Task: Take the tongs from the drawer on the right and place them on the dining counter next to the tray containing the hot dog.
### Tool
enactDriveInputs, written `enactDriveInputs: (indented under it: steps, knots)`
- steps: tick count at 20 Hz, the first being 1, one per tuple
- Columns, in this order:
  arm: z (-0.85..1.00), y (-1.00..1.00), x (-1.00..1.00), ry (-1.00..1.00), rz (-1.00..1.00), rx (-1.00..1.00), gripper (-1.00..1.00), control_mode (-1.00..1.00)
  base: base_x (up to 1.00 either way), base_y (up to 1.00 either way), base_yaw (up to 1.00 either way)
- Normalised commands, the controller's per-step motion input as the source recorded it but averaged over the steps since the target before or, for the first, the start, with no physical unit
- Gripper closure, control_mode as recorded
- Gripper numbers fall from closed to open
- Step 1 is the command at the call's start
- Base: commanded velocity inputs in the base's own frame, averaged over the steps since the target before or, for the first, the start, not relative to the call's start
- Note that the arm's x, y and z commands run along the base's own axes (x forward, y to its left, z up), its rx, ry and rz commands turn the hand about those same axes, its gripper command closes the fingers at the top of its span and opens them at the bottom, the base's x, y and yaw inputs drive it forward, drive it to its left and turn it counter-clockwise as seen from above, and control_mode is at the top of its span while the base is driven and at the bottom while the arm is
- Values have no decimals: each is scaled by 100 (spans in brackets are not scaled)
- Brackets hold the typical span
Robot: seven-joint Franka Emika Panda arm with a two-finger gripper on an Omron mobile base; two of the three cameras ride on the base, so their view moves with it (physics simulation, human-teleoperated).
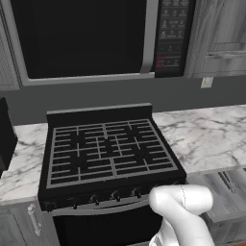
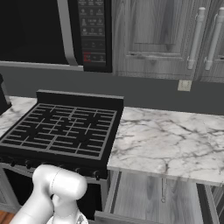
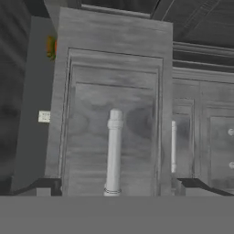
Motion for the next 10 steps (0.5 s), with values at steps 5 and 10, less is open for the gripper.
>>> enactDriveInputs:
  steps: [5, 10]
  knots:
    - [34, 0, -54, 3, 0, -3, -100, -100, 0, 0, 0]
    - [42, 0, -45, 7, 0, -3, -100, -100, 0, 0, 0]
